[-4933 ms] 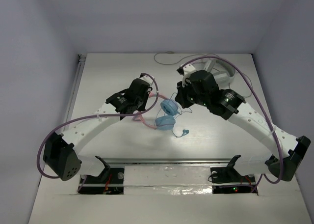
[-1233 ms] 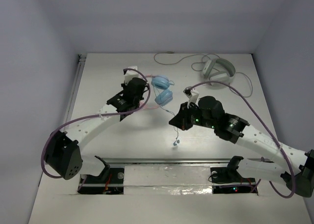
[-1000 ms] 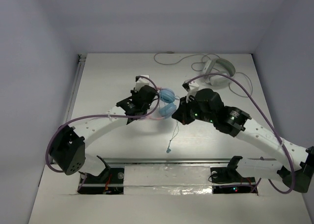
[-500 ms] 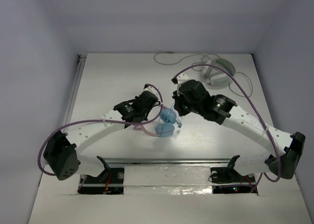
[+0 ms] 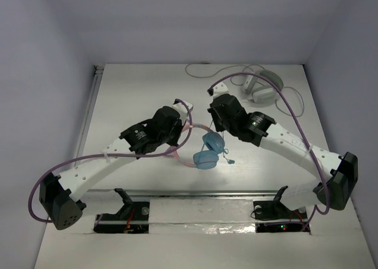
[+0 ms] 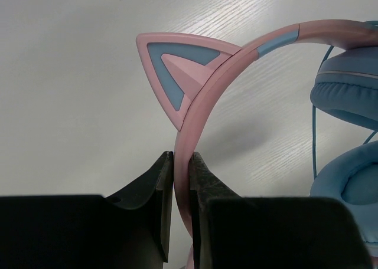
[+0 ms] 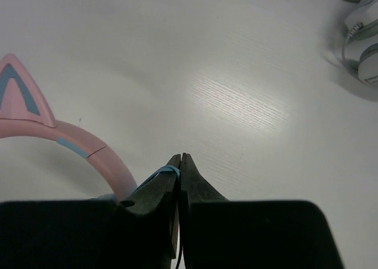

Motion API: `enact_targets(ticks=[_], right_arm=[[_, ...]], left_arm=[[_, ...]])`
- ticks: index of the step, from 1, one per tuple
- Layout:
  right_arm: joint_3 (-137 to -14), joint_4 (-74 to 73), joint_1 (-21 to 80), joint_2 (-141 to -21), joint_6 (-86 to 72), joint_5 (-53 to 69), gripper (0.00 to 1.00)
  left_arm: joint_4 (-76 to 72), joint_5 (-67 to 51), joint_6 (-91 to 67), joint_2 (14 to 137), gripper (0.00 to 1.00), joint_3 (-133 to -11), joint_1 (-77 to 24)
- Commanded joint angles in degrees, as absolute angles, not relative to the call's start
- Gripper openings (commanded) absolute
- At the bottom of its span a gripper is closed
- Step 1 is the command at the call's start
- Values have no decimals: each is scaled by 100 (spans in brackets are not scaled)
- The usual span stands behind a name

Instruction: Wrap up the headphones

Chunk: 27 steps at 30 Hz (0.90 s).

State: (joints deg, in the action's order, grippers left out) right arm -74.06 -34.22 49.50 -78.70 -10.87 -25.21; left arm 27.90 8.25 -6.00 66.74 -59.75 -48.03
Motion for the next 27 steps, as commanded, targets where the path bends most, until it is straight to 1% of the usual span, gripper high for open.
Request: enact_targets(ticks=[1, 2, 4, 8, 12, 15, 16, 17, 20, 23, 27], right_arm=[[-7313, -2812, 4729, -7892, -1116, -3111, 7], [-7269, -2812, 4650, -7919, -1134, -3085, 12], [-7225, -2725, 4510, -8015, -1256, -2875, 14], [-7032, -2365, 4220, -8121, -1494, -2769, 25], [-6856, -1996, 3815, -8209, -1740, -2515, 26], [-6680, -1653, 3692, -8191, -1819, -2031, 21], [-6636, -1513, 3691, -8209, -1872, -1839, 17], [-6549, -1442, 3630, -8209, -1881, -1715, 8], [-6268, -1143, 3569, -8200, -1995, -1293, 0], [-5960, -748, 3568, -8025, -2197, -1047, 0], [-5232, -195, 3568, -7682, -2425, -748, 0]], left_arm=[[2847, 806, -466, 6565, 0, -6178, -4843], [2909, 774, -448, 6592, 0, -6222, -4843], [2865, 695, -404, 6583, 0, -6240, -4843], [2804, 519, -413, 6452, 0, -6337, -4843], [2699, 176, -431, 6311, 0, -6398, -4843], [2584, 27, -466, 6249, 0, -6407, -4843], [2567, -43, -475, 6240, 0, -6416, -4791], [2532, -157, -509, 6232, 0, -6433, -4790], [2461, -158, -580, 6223, 0, -6495, -4633], [2330, -306, -641, 6170, 0, -6504, -4370], [1979, -703, -843, 6091, 0, -6513, -3965]])
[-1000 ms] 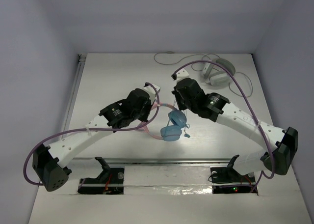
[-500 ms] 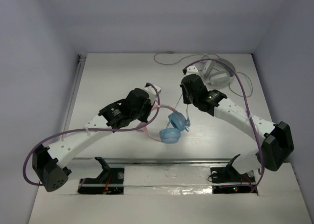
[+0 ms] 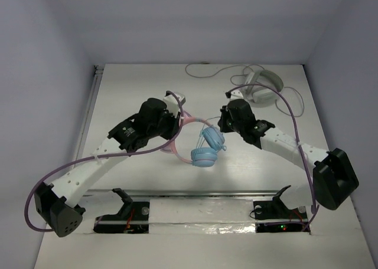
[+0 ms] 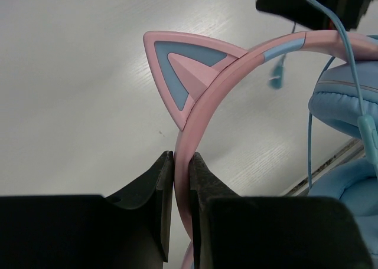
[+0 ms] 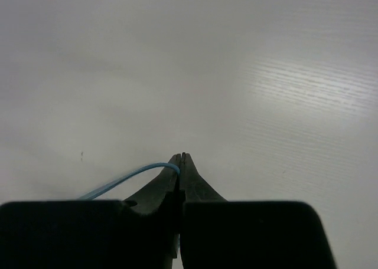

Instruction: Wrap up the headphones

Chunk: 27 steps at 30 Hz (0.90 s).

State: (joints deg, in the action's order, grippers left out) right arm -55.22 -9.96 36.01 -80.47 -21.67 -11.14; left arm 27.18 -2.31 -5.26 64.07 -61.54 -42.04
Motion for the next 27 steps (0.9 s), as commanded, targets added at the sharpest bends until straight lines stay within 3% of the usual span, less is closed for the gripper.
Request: enact_targets(ticks=[1, 5, 13, 18, 23, 27], right_arm=[[-5125, -19, 3568, -7551, -2504, -625, 0], [-4510, 895, 3568, -7199, -2663, -89, 0], [-3543, 2660, 3568, -6899, -3523, 1193, 0], [-3191, 3093, 3568, -7039, -3779, 1476, 3], [-3050, 3533, 3568, -7198, -3841, 1573, 14], [-3137, 3586, 3568, -7295, -3762, 1591, 11]], left_arm=[[1908, -755, -870, 6073, 0, -6504, -3868], [1408, -1282, -1186, 5968, 0, -6495, -3463], [282, -1037, -2337, 5924, 0, -6030, -3393], [-191, -765, -2785, 6012, 0, -5924, -3393], [-378, -861, -2944, 6126, 0, -5950, -3393], [-308, -888, -2953, 6126, 0, -6073, -3393]])
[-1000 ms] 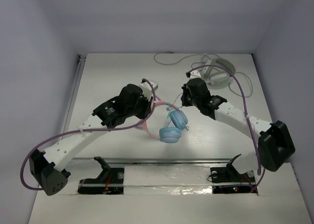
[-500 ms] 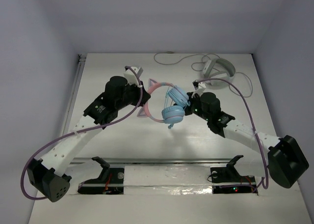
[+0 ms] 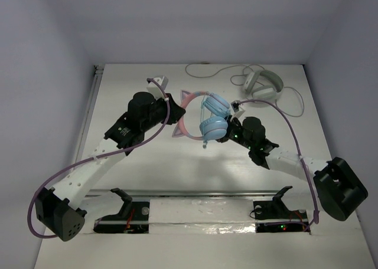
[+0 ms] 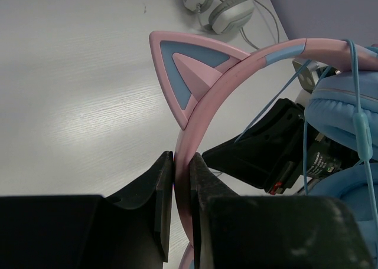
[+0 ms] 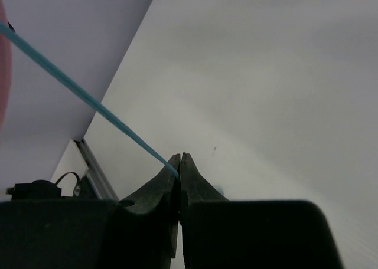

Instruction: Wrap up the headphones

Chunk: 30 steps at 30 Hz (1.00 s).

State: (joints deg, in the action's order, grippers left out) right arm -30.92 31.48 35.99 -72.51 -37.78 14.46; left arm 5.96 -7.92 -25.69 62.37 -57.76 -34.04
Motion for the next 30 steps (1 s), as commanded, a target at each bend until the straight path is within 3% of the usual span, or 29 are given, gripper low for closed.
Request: enact_targets(ticks=[1, 3, 10, 17, 18, 20, 25, 26, 27, 28, 30], right_arm=[[-3155, 3647, 3568, -7312, -3753, 1678, 5], [-3225, 3656, 3568, -7365, -3718, 1696, 0], [-3059, 3910, 3568, -7365, -3937, 1837, 0], [-2584, 3946, 3568, -6926, -4324, 1898, 11], [-2540, 3938, 3568, -6856, -4316, 1907, 4], [-2479, 3762, 3568, -6707, -4237, 1802, 1], [-2470, 3796, 3568, -6671, -4297, 2152, 0], [-2470, 3797, 3568, -6714, -4359, 2223, 2], [-2470, 3806, 3568, -6793, -4368, 2258, 14], [-2452, 3884, 3568, -6820, -4377, 2276, 18], [-2408, 3972, 3568, -6882, -4360, 2303, 18]], left_arm=[[-282, -888, -2944, 6117, 0, -6099, -3393], [-255, -844, -2936, 6082, 0, -6108, -3393], [-264, -379, -3102, 6100, 0, -6231, -3393], [-694, 317, -3383, 6485, 0, -6328, -3393], [-790, 299, -3410, 6539, 0, -6354, -3393], [-905, 229, -3498, 6679, 0, -6363, -3393], [-1055, 448, -3568, 6917, 0, -6434, -3393], [-1089, 561, -3586, 6995, 0, -6434, -3393], [-1203, 606, -3647, 7040, 0, -6416, -3393], [-1248, 615, -3682, 7084, 0, -6416, -3393], [-1405, 510, -3779, 7224, 0, -6433, -3393]])
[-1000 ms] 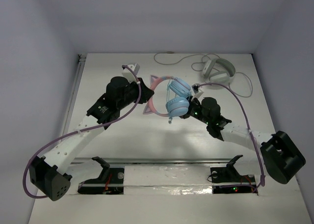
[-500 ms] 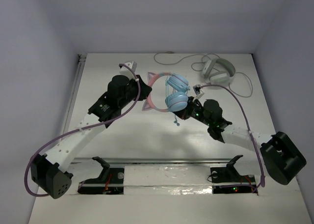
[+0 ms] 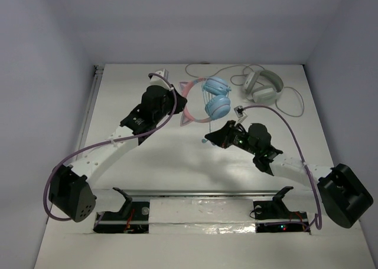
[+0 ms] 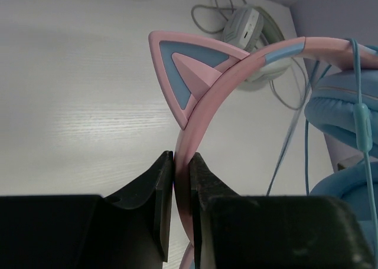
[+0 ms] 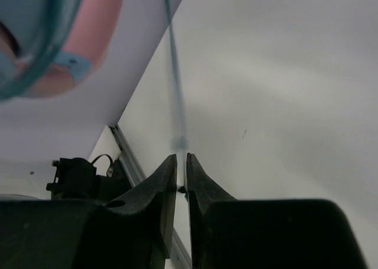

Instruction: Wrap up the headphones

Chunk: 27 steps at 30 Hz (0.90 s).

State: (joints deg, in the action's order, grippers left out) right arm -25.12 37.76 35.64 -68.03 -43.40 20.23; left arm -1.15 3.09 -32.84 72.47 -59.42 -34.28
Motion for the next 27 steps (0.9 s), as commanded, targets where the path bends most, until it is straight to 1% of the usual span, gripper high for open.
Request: enact_targets(ticks=[1, 2, 3, 10, 16, 18, 21, 27], right_arm=[[-2426, 3964, 3568, -6891, -4333, 2303, 18], [-2443, 3964, 3568, -6899, -4263, 2268, 15], [-2469, 3964, 3568, -6899, -4228, 2268, 0], [-2610, 4087, 3568, -7022, -4280, 2347, 0], [-2417, 4254, 3568, -6716, -4693, 2742, 0], [-2400, 4219, 3568, -6497, -4869, 2917, 0], [-2434, 4245, 3568, -6302, -5185, 3067, 0], [-2549, 4578, 3568, -6196, -6142, 2953, 0]], left_arm=[[-1441, 475, -3805, 7259, 0, -6442, -3393], [-1468, 422, -3823, 7295, 0, -6442, -3393], [-1494, 404, -3832, 7304, 0, -6468, -3393], [-1398, 676, -3735, 7260, 0, -6504, -3393], [-1327, 1519, -3542, 7523, 0, -6442, -3393], [-1310, 1888, -3428, 7646, 0, -6399, -3393], [-1414, 1995, -3463, 7717, 0, -6232, -3393], [-1537, 2373, -3524, 7831, 0, -5899, -3726]])
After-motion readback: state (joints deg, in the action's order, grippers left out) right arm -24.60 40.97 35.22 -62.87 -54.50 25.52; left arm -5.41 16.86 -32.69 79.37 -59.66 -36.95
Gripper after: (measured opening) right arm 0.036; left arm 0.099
